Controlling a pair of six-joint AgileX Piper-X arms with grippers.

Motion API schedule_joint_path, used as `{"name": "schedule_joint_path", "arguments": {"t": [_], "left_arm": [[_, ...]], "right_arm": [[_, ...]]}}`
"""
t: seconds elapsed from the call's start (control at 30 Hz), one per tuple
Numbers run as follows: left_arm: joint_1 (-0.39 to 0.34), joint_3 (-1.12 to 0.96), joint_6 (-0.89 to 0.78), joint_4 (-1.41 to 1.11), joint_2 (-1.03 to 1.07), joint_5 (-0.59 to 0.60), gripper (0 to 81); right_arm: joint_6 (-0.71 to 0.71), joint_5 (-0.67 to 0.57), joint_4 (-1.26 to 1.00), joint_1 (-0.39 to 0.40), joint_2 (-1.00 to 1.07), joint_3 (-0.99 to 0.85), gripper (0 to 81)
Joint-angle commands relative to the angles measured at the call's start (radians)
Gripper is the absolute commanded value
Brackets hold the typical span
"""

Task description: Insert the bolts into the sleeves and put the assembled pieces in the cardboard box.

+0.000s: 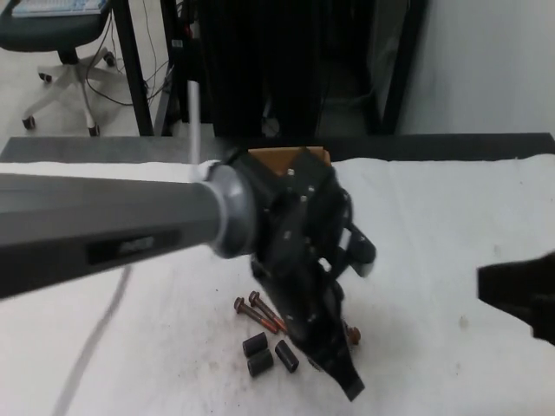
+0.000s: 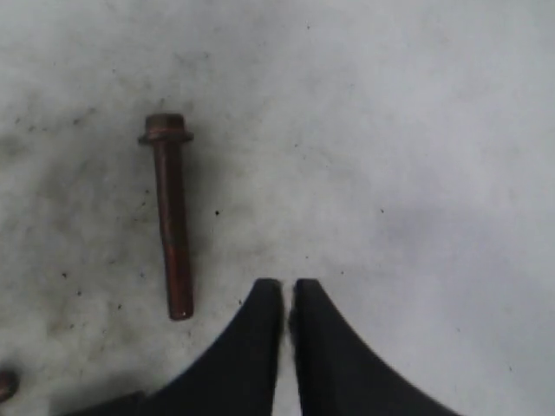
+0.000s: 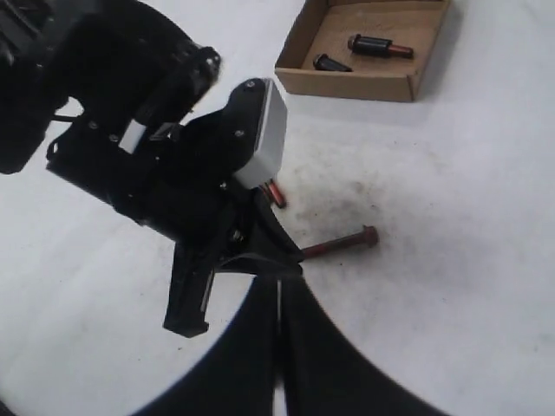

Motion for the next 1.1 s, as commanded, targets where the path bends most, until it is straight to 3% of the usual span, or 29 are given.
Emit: {"name": "schedule_joint_path", "arguments": {"t": [0.0, 0.13, 0.37, 1.07], "left_arm": [[-0.019, -0.082, 0.011, 0.03, 0.028, -0.064, 25.8], [-0.029, -0.121, 0.02, 0.028, 0.05, -0.176, 39.2], [-0.028, -0.123, 0.109, 0.005, 0.071, -0.25, 39.3], [-0.029, -0.123, 0.114, -0.068, 0.143, -0.253, 39.3]], "right_arm": [[-0.02, 0.06, 0.081, -0.004, -0.066, 0.0, 0.8], [-0.026, 0.064, 0.141, -0.004, -0.107, 0.0, 0.8], [-0.026, 0.064, 0.152, -0.004, -0.138, 0.0, 0.8], [-0.014, 0.055, 0.196, -0.004, -0.145, 0.0, 0.8]]}}
